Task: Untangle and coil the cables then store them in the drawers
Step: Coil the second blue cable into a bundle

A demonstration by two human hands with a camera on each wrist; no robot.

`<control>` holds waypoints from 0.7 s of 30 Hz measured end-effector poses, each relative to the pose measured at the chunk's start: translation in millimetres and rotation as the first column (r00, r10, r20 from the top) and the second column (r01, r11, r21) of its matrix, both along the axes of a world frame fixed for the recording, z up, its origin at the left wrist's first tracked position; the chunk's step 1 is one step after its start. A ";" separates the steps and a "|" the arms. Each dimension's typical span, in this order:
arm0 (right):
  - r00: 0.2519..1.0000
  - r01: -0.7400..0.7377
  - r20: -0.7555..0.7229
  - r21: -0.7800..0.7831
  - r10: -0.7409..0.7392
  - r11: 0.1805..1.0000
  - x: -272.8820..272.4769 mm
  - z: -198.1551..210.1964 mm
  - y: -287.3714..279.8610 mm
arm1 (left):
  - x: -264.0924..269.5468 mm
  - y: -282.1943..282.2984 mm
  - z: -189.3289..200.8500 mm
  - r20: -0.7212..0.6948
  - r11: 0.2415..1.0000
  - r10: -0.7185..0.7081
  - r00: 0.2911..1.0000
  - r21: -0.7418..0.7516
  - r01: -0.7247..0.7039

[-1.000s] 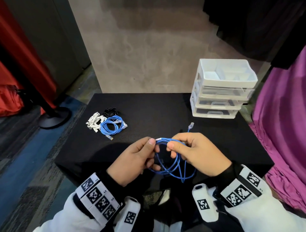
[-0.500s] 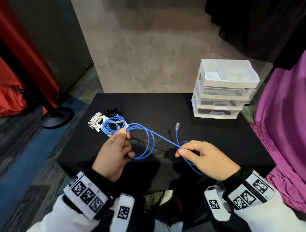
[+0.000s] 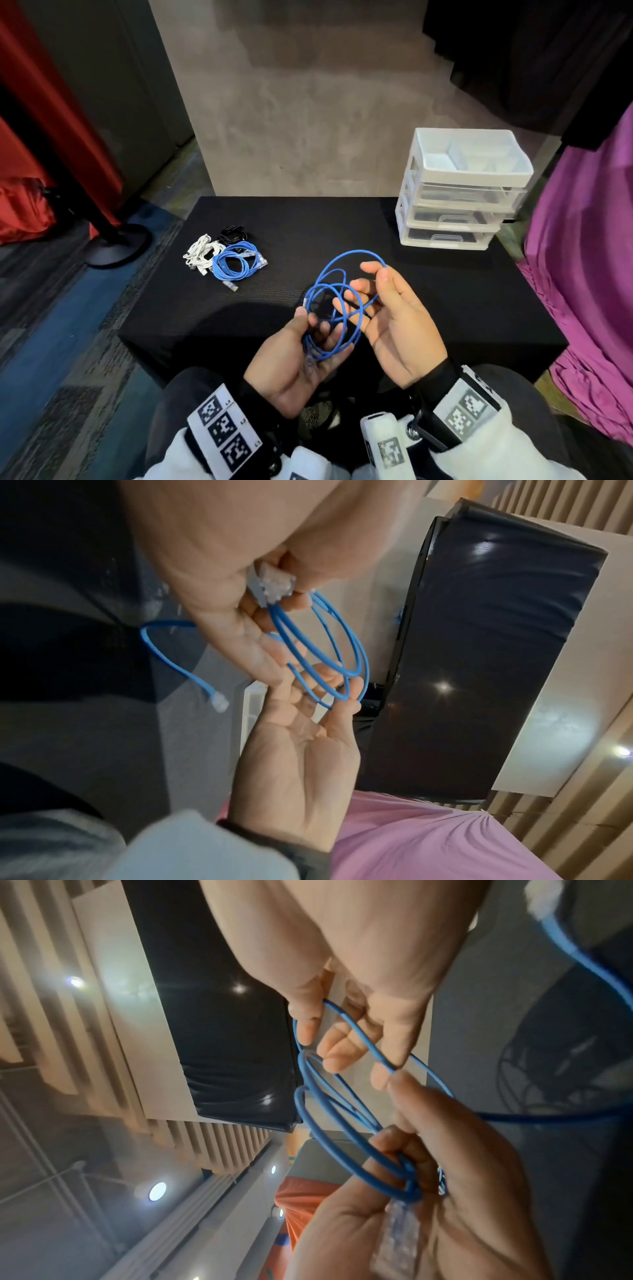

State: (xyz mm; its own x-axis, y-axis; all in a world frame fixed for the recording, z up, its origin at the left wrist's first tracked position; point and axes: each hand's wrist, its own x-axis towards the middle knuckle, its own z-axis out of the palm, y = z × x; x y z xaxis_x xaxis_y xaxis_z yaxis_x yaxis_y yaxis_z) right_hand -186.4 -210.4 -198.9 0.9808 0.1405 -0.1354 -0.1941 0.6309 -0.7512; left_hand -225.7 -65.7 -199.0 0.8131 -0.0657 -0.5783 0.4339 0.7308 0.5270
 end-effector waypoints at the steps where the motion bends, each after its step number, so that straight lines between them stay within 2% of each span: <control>1: 1.000 0.010 -0.003 0.020 -0.010 1.000 0.0 -0.5 0.8 | -1.3 -1.0 -0.2 0.005 1.000 -0.006 1.000 0.019 0.006; 3: 1.000 0.022 -0.009 0.059 -0.021 0.998 -0.8 -0.3 3.2 | -3.1 -3.6 -1.7 0.014 0.996 -0.032 0.999 0.081 0.031; 5: 1.000 0.009 -0.013 0.102 -0.008 0.995 -2.9 0.7 7.2 | -1.5 -5.3 -2.4 0.047 0.992 0.009 0.999 0.123 -0.014; 8: 0.999 -0.054 0.008 0.137 0.054 0.989 -10.4 -0.8 12.2 | 6.7 -1.8 2.7 0.116 0.981 0.180 0.977 0.058 -0.187; 10: 0.992 -0.124 0.020 0.089 0.122 0.988 -17.9 -3.8 13.1 | 11.5 4.3 11.8 0.166 0.977 0.204 0.965 0.033 -0.212; 12: 0.981 -0.190 0.034 -0.017 0.190 0.982 -23.8 -7.9 11.9 | 13.6 10.4 17.1 0.207 0.972 0.201 0.957 0.078 -0.221; 14: 0.975 -0.215 0.032 -0.077 0.218 0.974 -24.8 -12.7 7.7 | 14.0 14.8 14.6 0.255 0.948 0.185 0.949 0.207 -0.241; 16: 0.979 -0.203 0.019 -0.074 0.205 0.976 -22.5 -13.7 2.2 | 13.3 16.4 10.8 0.307 0.923 0.158 0.939 0.292 -0.250; 19: 0.983 -0.185 -0.011 -0.061 0.185 0.981 -20.2 -12.6 -1.1 | 11.9 17.6 8.1 0.356 0.909 0.108 0.928 0.343 -0.237; 21: 0.995 -0.103 -0.015 -0.074 0.102 0.992 -15.4 -15.5 -2.1 | 11.9 19.5 5.8 0.370 0.896 0.045 0.928 0.396 -0.201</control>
State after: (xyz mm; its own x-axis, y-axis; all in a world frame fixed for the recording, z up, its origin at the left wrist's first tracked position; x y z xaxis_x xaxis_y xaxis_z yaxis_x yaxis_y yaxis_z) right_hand -201.8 -212.5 -214.5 0.9602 0.2290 -0.1603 -0.2634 0.5496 -0.7928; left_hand -213.8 -46.2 -193.1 0.9491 0.2335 -0.2112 0.0901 0.4414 0.8928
